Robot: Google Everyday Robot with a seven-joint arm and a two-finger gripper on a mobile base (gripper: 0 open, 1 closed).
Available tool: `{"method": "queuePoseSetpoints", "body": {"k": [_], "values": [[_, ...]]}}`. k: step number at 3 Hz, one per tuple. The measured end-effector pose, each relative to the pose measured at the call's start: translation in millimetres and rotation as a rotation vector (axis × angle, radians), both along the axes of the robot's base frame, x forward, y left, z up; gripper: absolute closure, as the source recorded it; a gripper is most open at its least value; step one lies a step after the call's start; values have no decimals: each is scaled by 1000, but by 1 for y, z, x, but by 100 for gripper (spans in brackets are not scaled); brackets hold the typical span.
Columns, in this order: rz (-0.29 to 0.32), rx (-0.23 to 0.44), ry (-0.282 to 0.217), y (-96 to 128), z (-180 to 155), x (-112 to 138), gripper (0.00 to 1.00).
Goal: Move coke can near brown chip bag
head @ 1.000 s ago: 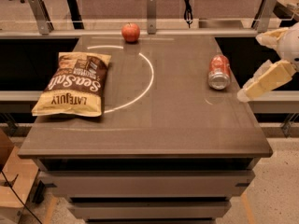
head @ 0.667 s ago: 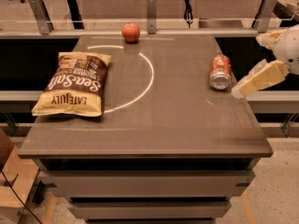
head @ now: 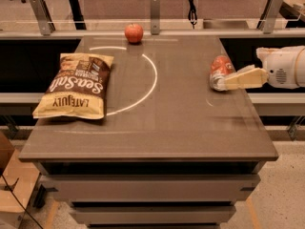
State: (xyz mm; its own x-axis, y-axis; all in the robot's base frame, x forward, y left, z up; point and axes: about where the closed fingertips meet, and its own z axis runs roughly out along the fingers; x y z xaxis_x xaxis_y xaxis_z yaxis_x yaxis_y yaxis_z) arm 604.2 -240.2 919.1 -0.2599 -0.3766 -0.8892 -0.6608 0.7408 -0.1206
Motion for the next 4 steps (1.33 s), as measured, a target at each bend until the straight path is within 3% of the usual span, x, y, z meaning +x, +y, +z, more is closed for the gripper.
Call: {"method": "queuePoseSetpoints", "body": {"k": [1,2,3,4], "values": [[-97,84,-30,-9,-15,32,0],[-139,117,-14,-10,-33,56,0],[-139,125,18,2,-48,68,0],[-134,129,52,14,-61,73,16]]}}
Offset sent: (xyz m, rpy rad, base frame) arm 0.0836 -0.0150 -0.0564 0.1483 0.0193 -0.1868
